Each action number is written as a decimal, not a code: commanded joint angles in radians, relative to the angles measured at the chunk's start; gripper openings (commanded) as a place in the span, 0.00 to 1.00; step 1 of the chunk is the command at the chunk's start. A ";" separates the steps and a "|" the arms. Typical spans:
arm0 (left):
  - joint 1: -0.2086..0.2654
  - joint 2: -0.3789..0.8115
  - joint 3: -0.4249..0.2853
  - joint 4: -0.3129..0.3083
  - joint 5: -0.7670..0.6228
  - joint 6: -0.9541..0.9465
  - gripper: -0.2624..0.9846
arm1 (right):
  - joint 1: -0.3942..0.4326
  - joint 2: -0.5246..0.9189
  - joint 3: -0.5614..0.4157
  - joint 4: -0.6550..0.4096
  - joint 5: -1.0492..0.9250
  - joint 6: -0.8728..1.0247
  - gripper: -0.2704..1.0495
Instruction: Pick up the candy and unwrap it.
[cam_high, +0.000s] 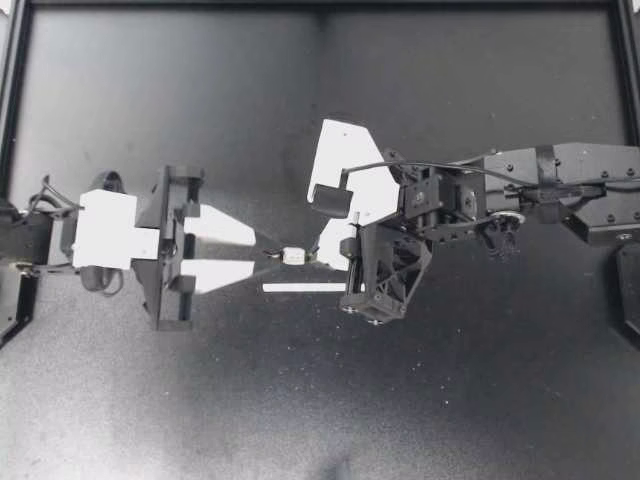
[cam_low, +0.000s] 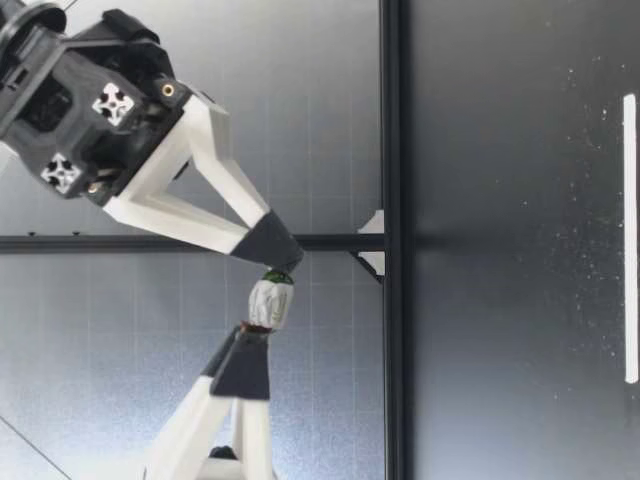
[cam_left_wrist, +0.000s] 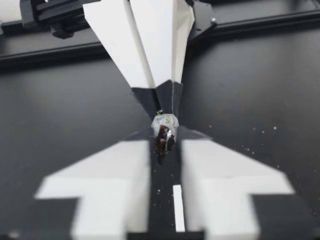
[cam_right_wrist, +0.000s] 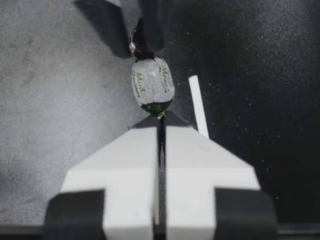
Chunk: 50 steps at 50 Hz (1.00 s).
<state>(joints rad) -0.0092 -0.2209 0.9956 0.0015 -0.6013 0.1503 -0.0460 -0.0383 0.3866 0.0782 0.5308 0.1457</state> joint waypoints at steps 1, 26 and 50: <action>0.002 -0.006 -0.018 -0.002 -0.006 0.000 0.14 | 0.006 -0.026 -0.023 0.002 -0.011 0.002 0.07; 0.003 -0.095 0.051 -0.048 0.005 -0.015 0.08 | 0.006 -0.123 0.112 0.003 -0.132 0.008 0.07; 0.002 -0.057 0.003 -0.061 -0.008 -0.020 0.08 | 0.006 -0.155 0.195 0.003 -0.347 0.026 0.07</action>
<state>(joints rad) -0.0092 -0.2807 1.0308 -0.0598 -0.5967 0.1319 -0.0445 -0.1825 0.5967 0.0828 0.2270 0.1749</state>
